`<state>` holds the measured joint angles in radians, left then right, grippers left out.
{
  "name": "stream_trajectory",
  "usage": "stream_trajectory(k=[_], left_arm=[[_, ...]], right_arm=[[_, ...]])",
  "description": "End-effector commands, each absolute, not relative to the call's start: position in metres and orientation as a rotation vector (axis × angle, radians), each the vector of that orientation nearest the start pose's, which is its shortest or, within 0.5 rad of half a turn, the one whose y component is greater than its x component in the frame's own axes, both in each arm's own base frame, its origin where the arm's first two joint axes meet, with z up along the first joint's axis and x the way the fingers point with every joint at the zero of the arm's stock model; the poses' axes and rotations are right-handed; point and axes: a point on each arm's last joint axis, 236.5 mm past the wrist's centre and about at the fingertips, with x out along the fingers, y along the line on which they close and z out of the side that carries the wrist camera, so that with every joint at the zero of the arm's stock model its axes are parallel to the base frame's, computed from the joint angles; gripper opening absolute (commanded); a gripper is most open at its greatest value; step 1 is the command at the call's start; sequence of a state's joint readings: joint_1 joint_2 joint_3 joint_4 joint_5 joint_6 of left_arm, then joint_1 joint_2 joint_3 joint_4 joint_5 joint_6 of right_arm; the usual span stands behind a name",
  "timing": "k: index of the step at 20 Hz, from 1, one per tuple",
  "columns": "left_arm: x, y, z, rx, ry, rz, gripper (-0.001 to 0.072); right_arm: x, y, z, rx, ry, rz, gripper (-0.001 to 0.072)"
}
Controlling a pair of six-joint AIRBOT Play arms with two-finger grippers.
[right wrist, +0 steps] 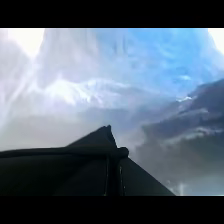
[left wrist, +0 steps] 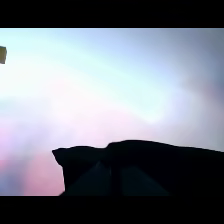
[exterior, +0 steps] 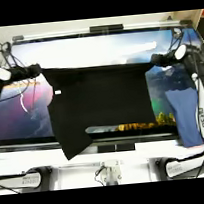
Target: Fold the shirts.
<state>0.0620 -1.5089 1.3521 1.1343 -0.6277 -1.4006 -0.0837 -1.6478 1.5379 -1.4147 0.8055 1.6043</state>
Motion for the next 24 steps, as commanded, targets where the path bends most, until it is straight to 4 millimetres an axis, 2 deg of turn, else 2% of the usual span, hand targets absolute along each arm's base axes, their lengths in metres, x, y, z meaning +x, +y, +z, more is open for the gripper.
stream_trajectory(k=[1,2,4,7,11,14,17,20,21,22,23,24], left_arm=[[0.562,-0.033,0.01,-0.313,0.772,-0.095,0.0034],[0.551,-0.036,0.0,-0.299,0.831,-0.113,0.0034],[0.52,-0.036,-0.015,-0.233,0.981,-0.166,0.0034],[0.467,-0.041,-0.039,-0.237,1.219,-0.229,0.0033],[0.432,-0.048,-0.059,-0.249,1.357,-0.259,0.0033],[0.417,-0.048,-0.073,-0.256,1.408,-0.257,0.0033],[0.417,-0.037,-0.076,-0.214,1.412,-0.233,0.0033],[0.418,-0.037,-0.078,-0.222,1.41,-0.228,0.0034],[0.419,-0.037,-0.078,-0.224,1.41,-0.228,0.004],[0.418,-0.037,-0.077,-0.225,1.41,-0.228,0.0162],[0.417,-0.037,-0.073,-0.23,1.418,-0.228,0.0347],[0.416,-0.035,-0.065,-0.234,1.433,-0.236,0.0464]], right_arm=[[0.567,-0.015,-0.012,0.306,0.923,-0.051,0.0067],[0.56,-0.013,-0.021,0.306,0.965,-0.049,0.0067],[0.545,-0.012,-0.026,0.302,1.035,-0.046,0.0067],[0.505,-0.008,-0.037,0.296,1.208,-0.037,0.0067],[0.468,0.0,-0.061,0.296,1.398,-0.026,0.0067],[0.449,0.007,-0.081,0.335,1.508,-0.027,0.0067],[0.438,0.02,-0.094,0.357,1.581,-0.002,0.0067],[0.436,0.024,-0.098,0.329,1.593,0.003,0.007],[0.436,0.025,-0.097,0.334,1.593,0.006,0.0139],[0.436,0.027,-0.094,0.336,1.591,0.015,0.0323],[0.434,0.026,-0.087,0.32,1.589,0.031,0.0468],[0.43,0.021,-0.077,0.273,1.588,0.04,0.0466]])
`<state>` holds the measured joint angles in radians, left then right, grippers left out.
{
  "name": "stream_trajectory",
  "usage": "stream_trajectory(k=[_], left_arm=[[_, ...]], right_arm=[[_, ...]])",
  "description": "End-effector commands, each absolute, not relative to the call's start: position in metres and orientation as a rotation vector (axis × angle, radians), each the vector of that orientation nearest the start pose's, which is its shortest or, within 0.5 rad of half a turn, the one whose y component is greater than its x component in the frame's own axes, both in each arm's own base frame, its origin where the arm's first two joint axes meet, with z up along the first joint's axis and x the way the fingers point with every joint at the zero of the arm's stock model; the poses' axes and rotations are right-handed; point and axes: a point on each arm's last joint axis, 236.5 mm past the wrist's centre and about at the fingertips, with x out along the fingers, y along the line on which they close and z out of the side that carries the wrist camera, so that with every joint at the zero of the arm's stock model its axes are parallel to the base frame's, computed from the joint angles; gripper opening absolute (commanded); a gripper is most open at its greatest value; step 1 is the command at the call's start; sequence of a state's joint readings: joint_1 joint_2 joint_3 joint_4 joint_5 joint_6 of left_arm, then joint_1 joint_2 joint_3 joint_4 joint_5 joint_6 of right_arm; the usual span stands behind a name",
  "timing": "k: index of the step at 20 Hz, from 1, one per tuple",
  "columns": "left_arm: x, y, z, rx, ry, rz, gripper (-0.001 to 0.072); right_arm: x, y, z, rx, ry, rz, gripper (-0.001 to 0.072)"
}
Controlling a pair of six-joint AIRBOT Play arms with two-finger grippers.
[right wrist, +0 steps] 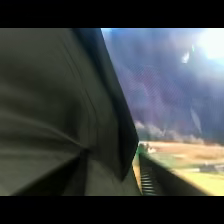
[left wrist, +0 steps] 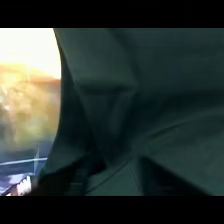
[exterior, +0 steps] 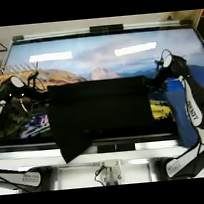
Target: Fold the shirts.
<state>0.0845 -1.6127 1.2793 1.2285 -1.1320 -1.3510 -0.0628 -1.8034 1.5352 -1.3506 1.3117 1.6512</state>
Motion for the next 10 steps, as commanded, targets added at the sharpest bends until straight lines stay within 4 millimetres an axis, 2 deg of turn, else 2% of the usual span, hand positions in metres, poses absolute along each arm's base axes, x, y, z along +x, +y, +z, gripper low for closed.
stream_trajectory(k=[1,3,4,6,8,10], left_arm=[[0.416,-0.031,-0.054,-0.237,1.444,-0.242,0.0469],[0.413,-0.016,-0.025,-0.255,1.453,-0.239,0.0469],[0.406,-0.007,-0.012,-0.273,1.463,-0.229,0.0468],[0.375,0.006,-0.001,-0.312,1.508,-0.211,0.0468],[0.322,0.006,-0.019,-0.376,1.588,-0.188,0.0467],[0.26,-0.017,-0.049,-0.463,1.648,-0.193,0.0467]], right_arm=[[0.423,0.011,-0.064,0.213,1.59,0.025,0.0466],[0.402,-0.026,-0.033,0.071,1.61,-0.063,0.0466],[0.389,-0.041,-0.018,0.04,1.628,-0.097,0.0466],[0.363,-0.06,0.005,0.09,1.654,-0.12,0.0466],[0.339,-0.071,0.013,0.199,1.644,-0.128,0.0467],[0.318,-0.073,0.009,0.306,1.625,-0.115,0.0467]])
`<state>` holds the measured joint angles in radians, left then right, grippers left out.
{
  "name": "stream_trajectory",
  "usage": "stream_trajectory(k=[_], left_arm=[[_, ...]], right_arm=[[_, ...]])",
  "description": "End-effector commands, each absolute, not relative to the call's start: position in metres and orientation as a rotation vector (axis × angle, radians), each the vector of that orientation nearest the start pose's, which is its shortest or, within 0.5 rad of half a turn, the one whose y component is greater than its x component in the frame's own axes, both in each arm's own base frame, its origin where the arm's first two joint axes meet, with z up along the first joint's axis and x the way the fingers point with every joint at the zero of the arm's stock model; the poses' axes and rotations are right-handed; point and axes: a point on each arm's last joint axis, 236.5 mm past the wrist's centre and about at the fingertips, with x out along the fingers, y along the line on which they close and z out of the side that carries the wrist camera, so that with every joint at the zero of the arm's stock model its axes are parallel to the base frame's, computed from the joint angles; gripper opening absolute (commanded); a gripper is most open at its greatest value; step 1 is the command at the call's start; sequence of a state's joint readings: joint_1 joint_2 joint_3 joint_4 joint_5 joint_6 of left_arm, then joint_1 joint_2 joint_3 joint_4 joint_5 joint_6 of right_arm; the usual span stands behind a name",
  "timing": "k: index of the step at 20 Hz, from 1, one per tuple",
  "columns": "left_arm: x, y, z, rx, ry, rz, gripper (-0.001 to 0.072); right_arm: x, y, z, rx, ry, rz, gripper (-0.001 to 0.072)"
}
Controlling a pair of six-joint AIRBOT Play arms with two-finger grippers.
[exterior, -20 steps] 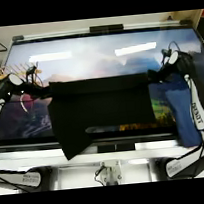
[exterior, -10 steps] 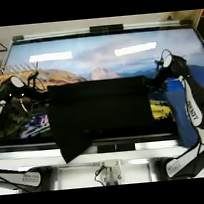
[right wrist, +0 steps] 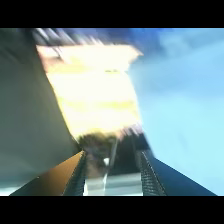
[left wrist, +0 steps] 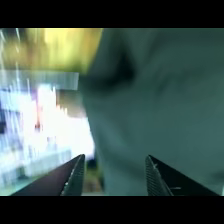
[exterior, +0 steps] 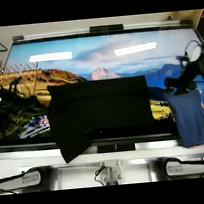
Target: Fold the shirts.
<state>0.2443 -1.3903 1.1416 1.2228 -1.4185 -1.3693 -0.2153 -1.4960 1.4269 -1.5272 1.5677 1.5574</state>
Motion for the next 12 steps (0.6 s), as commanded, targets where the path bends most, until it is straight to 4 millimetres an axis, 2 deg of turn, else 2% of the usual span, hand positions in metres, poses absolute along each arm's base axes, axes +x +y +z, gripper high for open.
stream_trajectory(k=[1,3,4,7,9,12], left_arm=[[0.234,-0.028,-0.061,-0.485,1.654,-0.203,0.0468],[0.203,-0.045,-0.075,-0.533,1.626,-0.198,0.0468],[0.193,-0.049,-0.079,-0.539,1.612,-0.191,0.0468],[0.171,-0.055,-0.09,-0.557,1.64,-0.182,0.0468],[0.176,-0.065,-0.095,-0.617,1.624,-0.184,0.0467],[0.195,-0.08,-0.099,-0.645,1.563,-0.189,0.0453]], right_arm=[[0.308,-0.069,0.006,0.354,1.618,-0.096,0.0466],[0.293,-0.066,0.002,0.402,1.619,-0.073,0.0467],[0.288,-0.066,0.001,0.398,1.625,-0.069,0.0467],[0.291,-0.061,0.001,0.41,1.608,-0.052,0.0467],[0.301,-0.056,0.002,0.434,1.569,-0.033,0.0477],[0.304,-0.053,0.003,0.446,1.556,-0.022,0.0477]])
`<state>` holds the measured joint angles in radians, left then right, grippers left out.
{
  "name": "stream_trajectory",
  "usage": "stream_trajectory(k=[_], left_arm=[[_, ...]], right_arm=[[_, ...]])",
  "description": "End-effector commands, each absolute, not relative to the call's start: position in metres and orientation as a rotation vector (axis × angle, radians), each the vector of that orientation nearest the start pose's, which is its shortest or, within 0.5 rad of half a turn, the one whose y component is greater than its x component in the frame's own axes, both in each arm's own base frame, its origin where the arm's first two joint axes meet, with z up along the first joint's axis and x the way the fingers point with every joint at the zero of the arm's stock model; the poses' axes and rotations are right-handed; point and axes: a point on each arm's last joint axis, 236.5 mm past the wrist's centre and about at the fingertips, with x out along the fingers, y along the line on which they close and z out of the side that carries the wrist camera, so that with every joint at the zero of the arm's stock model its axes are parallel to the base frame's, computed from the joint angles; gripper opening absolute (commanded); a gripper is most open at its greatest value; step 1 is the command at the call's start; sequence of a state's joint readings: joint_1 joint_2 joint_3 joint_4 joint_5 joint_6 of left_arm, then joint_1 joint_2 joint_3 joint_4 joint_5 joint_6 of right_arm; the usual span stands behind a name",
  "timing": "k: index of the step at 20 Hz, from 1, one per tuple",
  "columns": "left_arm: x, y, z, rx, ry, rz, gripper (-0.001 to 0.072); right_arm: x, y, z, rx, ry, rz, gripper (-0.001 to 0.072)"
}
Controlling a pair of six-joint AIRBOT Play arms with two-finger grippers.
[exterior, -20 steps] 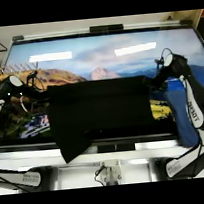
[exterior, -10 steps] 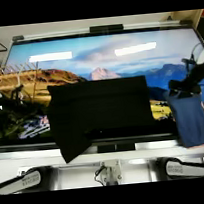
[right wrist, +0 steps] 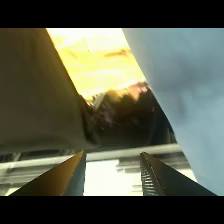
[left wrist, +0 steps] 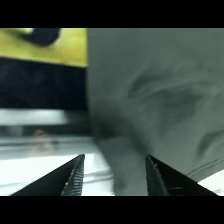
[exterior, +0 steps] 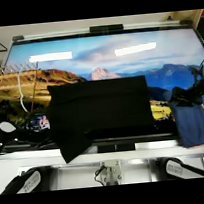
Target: Fold the shirts.
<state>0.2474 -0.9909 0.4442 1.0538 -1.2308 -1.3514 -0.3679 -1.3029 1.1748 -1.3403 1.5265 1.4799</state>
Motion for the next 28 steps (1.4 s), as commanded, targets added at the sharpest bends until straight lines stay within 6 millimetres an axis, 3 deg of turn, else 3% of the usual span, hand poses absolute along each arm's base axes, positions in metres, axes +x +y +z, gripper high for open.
stream_trajectory(k=[1,2,3,4,5,8,10,11,13,17,22,23,24,25,28], left_arm=[[0.198,-0.082,-0.103,-0.641,1.56,-0.173,0.0452],[0.201,-0.085,-0.108,-0.648,1.562,-0.149,0.0379],[0.202,-0.086,-0.111,-0.646,1.566,-0.144,0.0198],[0.202,-0.087,-0.111,-0.638,1.565,-0.148,0.0078],[0.203,-0.087,-0.111,-0.63,1.561,-0.155,0.0035],[0.2,-0.087,-0.109,-0.625,1.573,-0.165,0.0034],[0.194,-0.09,-0.108,-0.608,1.596,-0.199,0.0034],[0.191,-0.091,-0.107,-0.598,1.603,-0.215,0.0034],[0.19,-0.091,-0.107,-0.592,1.606,-0.225,0.0034],[0.19,-0.092,-0.107,-0.593,1.606,-0.225,0.0034],[0.193,-0.091,-0.105,-0.592,1.599,-0.226,0.0034],[0.196,-0.091,-0.103,-0.589,1.591,-0.228,0.0034],[0.202,-0.09,-0.099,-0.577,1.576,-0.239,0.0034],[0.21,-0.089,-0.093,-0.559,1.554,-0.256,0.0034],[0.245,-0.083,-0.056,-0.473,1.459,-0.331,0.0033]], right_arm=[[0.303,-0.053,0.003,0.445,1.558,-0.019,0.0477],[0.302,-0.049,0.002,0.46,1.564,-0.008,0.0513],[0.299,-0.037,0.0,0.486,1.574,0.035,0.0637],[0.294,-0.023,-0.005,0.507,1.586,0.082,0.0637],[0.285,-0.012,-0.015,0.502,1.61,0.11,0.0636],[0.256,0.014,-0.059,0.466,1.694,0.145,0.0636],[0.245,0.017,-0.08,0.471,1.709,0.119,0.0633],[0.242,0.018,-0.086,0.477,1.71,0.108,0.0632],[0.242,0.019,-0.095,0.502,1.695,0.081,0.0553],[0.255,0.029,-0.1,0.562,1.631,0.081,0.0554],[0.244,0.052,-0.118,0.483,1.722,0.129,0.0552],[0.242,0.055,-0.12,0.465,1.735,0.138,0.04],[0.242,0.053,-0.12,0.453,1.737,0.129,0.0137],[0.244,0.053,-0.117,0.457,1.732,0.121,0.0066],[0.272,0.043,-0.085,0.375,1.627,0.155,0.0066]])
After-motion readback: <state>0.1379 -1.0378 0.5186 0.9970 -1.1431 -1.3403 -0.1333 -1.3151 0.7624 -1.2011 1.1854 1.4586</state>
